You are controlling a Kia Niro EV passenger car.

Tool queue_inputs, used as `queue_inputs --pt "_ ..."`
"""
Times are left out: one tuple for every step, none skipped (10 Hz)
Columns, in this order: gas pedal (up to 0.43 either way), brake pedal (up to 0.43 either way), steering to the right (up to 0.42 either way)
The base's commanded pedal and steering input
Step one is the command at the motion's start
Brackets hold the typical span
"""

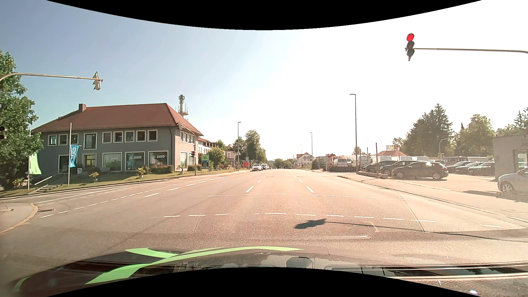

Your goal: Follow the waypoints while adhering to traffic rules and regulations

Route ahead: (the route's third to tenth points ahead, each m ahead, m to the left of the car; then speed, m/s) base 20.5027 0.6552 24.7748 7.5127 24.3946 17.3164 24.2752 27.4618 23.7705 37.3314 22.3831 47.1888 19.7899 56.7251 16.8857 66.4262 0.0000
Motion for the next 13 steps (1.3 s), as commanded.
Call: queue_inputs --pt "0.000 0.280 -0.018" --pt "0.000 0.280 -0.018" --pt "0.000 0.280 -0.019" --pt "0.000 0.280 -0.018" --pt "0.000 0.280 -0.019" --pt "0.000 0.280 -0.019" --pt "0.000 0.274 -0.019" --pt "0.000 0.280 -0.019" --pt "0.000 0.274 -0.018" --pt "0.000 0.280 -0.019" --pt "0.000 0.280 -0.019" --pt "0.000 0.280 -0.018" --pt "0.000 0.280 -0.015"
